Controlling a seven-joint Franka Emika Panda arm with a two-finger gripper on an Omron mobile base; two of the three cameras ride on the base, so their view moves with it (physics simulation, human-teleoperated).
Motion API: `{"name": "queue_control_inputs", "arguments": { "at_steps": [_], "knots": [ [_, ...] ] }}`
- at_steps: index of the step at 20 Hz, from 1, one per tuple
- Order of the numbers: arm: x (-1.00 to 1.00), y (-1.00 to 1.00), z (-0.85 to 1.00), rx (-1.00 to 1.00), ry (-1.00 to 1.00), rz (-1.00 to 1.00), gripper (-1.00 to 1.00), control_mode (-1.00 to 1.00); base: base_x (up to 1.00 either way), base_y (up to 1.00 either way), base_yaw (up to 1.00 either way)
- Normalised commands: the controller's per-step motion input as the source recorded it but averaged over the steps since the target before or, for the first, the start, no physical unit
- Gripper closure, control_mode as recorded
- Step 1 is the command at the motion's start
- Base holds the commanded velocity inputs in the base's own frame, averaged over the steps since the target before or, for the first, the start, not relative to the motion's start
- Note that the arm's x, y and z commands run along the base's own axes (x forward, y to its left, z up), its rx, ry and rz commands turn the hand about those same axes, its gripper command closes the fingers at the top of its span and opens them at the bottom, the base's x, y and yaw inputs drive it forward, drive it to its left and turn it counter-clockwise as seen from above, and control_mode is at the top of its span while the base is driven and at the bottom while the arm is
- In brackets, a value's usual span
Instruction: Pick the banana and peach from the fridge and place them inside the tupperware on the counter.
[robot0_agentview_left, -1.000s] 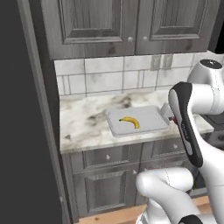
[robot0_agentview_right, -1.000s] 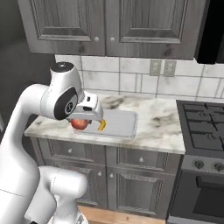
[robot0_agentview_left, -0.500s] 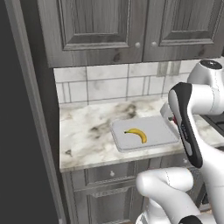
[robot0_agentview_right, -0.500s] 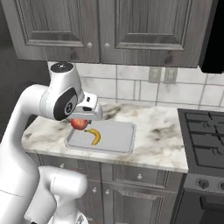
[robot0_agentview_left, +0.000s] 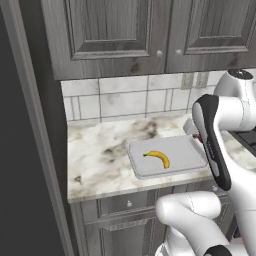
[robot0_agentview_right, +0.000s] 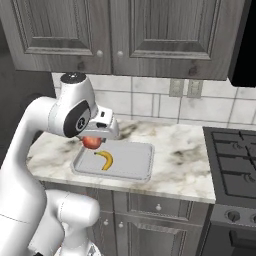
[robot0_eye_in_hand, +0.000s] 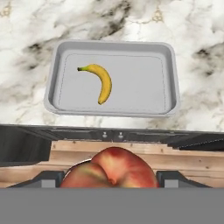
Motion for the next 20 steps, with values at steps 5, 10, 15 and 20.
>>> {"name": "queue_control_inputs", "arguments": {
  "at_steps": [5,10,15,20],
  "knots": [
    [0.2,-0.18,-0.48,0.0,-0.02,0.0,1.0,-1.0,0.0,0.0,0.0],
    [0.38,-0.18,-0.6,0.0,-0.09,0.0,1.0,-1.0,0.0,0.0,0.0],
    [0.56,-0.07,-0.45,0.0,-0.1,0.0,1.0,-1.0,0.0,0.0,0.0],
    [0.63,-0.04,-0.3,0.0,-0.06,0.0,1.0,-1.0,0.0,0.0,0.0]
  ]
}}
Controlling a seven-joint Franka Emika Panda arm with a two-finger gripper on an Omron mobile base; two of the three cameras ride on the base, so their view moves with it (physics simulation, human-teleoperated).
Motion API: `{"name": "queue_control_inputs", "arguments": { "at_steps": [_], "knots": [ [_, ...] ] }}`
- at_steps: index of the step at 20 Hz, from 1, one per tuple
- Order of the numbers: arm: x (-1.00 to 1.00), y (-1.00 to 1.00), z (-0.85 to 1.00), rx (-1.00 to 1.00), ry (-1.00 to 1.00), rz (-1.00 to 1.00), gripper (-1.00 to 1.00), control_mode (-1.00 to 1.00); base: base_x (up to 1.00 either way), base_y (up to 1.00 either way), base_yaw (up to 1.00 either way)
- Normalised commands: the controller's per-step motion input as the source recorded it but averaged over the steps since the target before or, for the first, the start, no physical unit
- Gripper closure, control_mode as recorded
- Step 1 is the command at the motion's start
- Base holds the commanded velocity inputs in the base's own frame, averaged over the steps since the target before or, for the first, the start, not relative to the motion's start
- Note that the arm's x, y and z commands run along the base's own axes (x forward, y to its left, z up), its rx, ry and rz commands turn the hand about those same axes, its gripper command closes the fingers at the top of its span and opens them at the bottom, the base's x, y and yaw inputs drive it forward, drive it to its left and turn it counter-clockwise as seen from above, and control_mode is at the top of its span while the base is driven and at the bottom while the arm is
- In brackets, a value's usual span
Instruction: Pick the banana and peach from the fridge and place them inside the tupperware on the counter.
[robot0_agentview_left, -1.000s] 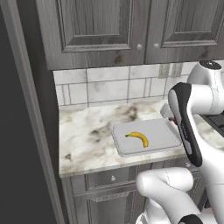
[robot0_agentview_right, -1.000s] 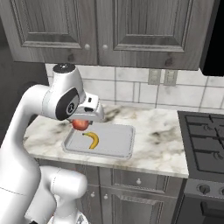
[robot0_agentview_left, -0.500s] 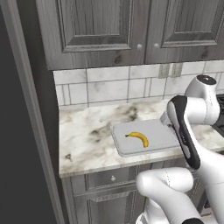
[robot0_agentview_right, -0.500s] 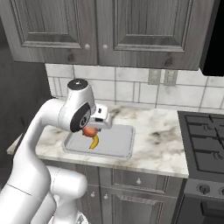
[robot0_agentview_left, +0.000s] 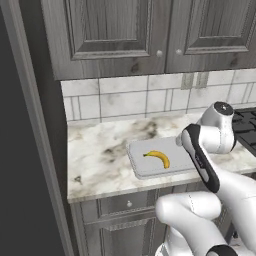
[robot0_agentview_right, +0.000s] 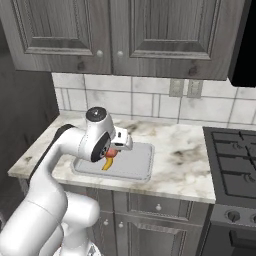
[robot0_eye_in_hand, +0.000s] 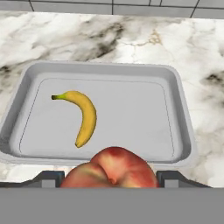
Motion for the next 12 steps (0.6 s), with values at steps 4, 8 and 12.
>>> {"name": "queue_control_inputs", "arguments": {
  "at_steps": [4,8,12],
  "knots": [
    [0.57,-0.1,-0.2,0.0,0.0,0.0,1.0,-1.0,0.0,0.0,0.0],
    [0.54,-0.14,-0.16,0.0,0.0,0.0,1.0,-1.0,0.0,0.0,0.0],
    [0.41,-0.18,-0.12,0.0,0.0,0.0,1.0,-1.0,0.0,0.0,0.0]
  ]
}}
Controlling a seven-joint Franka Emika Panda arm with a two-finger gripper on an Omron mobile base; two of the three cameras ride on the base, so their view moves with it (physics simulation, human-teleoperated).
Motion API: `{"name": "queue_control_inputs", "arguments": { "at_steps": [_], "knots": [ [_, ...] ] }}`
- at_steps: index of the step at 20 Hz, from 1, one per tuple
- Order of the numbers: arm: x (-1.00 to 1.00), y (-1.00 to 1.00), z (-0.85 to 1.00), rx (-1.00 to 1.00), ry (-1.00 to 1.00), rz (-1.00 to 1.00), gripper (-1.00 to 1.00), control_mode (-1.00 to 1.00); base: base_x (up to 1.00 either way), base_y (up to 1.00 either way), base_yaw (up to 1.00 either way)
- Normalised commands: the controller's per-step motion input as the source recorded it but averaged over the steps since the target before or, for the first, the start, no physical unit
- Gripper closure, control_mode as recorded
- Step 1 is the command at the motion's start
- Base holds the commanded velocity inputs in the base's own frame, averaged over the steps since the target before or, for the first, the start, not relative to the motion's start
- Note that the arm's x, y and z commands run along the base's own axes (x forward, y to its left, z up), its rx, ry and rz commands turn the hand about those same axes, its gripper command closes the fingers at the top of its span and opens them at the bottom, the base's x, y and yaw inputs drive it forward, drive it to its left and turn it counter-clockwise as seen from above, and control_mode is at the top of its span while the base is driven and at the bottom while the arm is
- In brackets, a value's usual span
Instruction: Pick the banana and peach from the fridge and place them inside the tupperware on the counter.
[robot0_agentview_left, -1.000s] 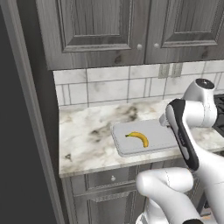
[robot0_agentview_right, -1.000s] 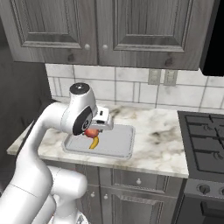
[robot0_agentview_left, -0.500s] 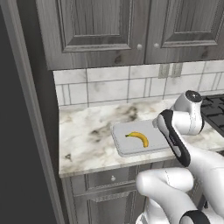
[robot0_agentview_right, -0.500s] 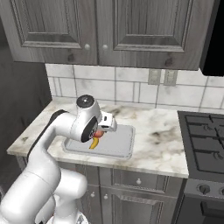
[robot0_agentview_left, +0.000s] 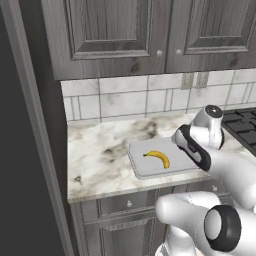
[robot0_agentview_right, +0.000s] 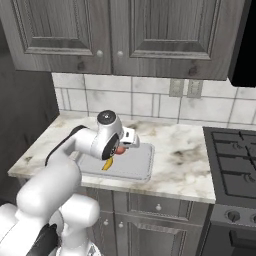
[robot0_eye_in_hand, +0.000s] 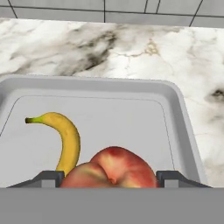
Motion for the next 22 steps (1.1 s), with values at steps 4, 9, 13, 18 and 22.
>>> {"name": "queue_control_inputs", "arguments": {
  "at_steps": [4,9,13,18,22],
  "knots": [
    [0.21,-0.15,-0.15,0.0,0.0,0.0,1.0,-1.0,0.0,0.0,0.0],
    [0.01,-0.08,-0.19,0.0,0.0,0.0,1.0,-1.0,0.0,0.0,0.0],
    [0.0,-0.02,-0.23,0.0,0.0,0.0,1.0,-1.0,0.0,0.0,0.0],
    [0.08,0.0,-0.24,0.0,0.0,0.0,1.0,-1.0,0.0,0.0,0.0],
    [0.18,0.0,-0.26,0.0,0.0,0.0,1.0,-1.0,0.0,0.0,0.0]
  ]
}}
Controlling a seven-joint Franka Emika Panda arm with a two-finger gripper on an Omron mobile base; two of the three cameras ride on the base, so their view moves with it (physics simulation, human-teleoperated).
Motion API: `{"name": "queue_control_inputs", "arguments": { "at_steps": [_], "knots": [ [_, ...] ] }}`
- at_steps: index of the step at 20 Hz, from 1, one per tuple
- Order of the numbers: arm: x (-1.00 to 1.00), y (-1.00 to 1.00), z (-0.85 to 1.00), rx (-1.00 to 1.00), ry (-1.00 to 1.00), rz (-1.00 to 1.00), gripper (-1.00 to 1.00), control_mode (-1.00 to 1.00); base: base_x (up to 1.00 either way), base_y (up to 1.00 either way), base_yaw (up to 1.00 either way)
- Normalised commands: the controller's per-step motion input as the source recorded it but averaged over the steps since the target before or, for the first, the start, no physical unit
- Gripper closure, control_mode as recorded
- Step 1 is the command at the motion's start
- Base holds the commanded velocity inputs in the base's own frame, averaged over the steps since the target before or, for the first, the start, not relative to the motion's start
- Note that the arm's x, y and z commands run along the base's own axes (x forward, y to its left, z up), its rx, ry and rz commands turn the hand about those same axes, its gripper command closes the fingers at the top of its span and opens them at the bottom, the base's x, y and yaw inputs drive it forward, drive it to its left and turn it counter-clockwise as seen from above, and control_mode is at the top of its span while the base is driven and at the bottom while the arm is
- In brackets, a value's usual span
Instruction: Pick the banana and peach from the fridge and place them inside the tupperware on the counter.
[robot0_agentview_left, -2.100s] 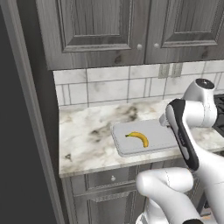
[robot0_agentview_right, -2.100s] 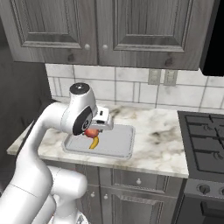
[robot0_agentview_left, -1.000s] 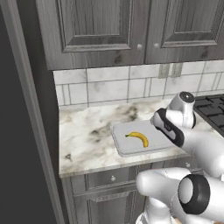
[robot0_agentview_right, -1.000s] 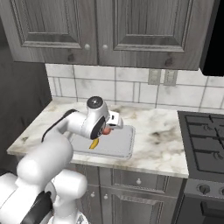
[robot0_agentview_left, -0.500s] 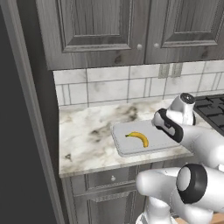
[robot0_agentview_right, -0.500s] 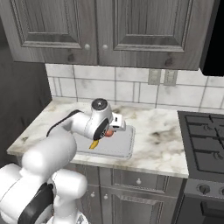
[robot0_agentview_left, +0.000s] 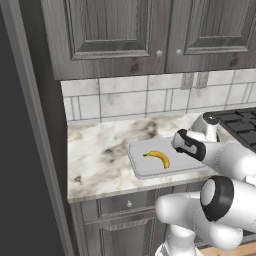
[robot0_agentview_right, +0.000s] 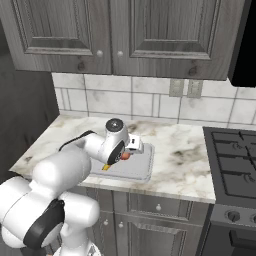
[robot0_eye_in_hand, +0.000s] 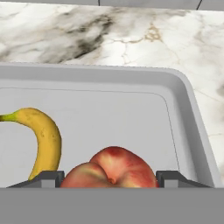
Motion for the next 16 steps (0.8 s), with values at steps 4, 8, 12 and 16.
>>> {"name": "queue_control_inputs", "arguments": {
  "at_steps": [4,8,12,16],
  "knots": [
    [0.22,0.0,-0.21,0.0,0.0,0.0,1.0,-1.0,0.0,0.0,0.0],
    [0.27,0.0,-0.17,0.0,0.0,0.0,1.0,-1.0,0.0,0.0,0.0],
    [0.28,0.0,-0.17,0.0,0.0,0.0,1.0,-1.0,0.0,0.0,0.0],
    [0.25,0.0,-0.17,0.0,0.0,0.0,1.0,-1.0,0.0,0.0,0.0]
  ]
}}
